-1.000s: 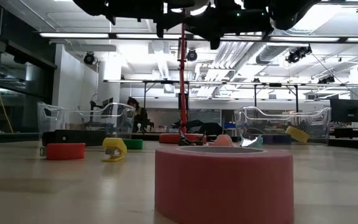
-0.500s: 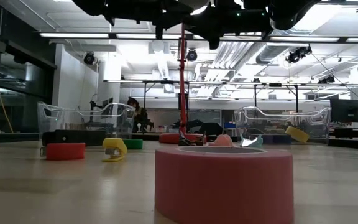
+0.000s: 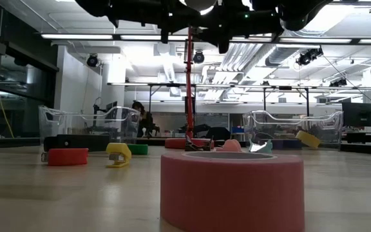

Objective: Pick and place Stapler, Stapler remover, tape
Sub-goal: Put the gray stapler remover into the bottom transparent bin

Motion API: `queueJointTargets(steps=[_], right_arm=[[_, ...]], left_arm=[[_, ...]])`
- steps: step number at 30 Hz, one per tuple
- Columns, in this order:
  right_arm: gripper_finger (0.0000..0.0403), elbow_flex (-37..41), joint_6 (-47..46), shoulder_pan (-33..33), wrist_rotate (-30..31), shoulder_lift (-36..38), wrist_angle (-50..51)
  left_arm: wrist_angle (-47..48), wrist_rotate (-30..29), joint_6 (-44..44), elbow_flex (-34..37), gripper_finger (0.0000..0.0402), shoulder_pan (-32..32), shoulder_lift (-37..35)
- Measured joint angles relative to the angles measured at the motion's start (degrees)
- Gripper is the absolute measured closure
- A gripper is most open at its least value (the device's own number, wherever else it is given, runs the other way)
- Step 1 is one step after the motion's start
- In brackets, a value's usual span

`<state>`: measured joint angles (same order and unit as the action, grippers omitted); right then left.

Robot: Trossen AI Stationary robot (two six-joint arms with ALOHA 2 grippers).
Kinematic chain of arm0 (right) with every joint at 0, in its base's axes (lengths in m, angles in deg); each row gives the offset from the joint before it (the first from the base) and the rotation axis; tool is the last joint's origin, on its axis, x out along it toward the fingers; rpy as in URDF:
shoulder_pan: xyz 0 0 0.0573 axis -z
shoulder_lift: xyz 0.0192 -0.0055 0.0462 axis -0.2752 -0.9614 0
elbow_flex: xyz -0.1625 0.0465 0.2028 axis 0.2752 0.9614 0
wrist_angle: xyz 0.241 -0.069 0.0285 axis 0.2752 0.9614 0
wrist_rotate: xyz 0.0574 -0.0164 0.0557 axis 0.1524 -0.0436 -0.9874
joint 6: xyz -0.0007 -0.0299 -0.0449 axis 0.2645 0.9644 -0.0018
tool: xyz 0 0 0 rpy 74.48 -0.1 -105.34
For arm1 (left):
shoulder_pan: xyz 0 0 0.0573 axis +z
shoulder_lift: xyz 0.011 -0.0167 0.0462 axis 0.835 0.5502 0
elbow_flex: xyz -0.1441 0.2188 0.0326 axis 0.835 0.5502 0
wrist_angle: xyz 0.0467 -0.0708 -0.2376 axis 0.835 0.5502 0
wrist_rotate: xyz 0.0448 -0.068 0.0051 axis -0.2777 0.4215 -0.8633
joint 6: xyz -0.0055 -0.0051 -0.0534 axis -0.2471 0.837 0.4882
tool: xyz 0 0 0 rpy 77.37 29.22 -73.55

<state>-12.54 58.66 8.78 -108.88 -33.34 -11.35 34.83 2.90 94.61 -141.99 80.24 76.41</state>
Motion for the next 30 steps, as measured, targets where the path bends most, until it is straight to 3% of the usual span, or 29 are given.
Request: queueJointTargets(steps=[9,18,30], right_arm=[[0.0166,0.0,3.0,0.8,-0.1,4.8,13.7],[0.0165,0.0,6.6,1.5,6.1,9.5,26.6],[0.0164,0.0,7.8,3.9,7.6,10.2,31.2]], left_arm=[[6.4,-2.1,-1.6,0.0,0.0318,1.0,-2.0],[24.9,-9.2,-1.4,0.0,0.0318,1.5,-10.8],[49.9,-21.0,13.7,0.0,0.0318,-3.2,-20.9]])
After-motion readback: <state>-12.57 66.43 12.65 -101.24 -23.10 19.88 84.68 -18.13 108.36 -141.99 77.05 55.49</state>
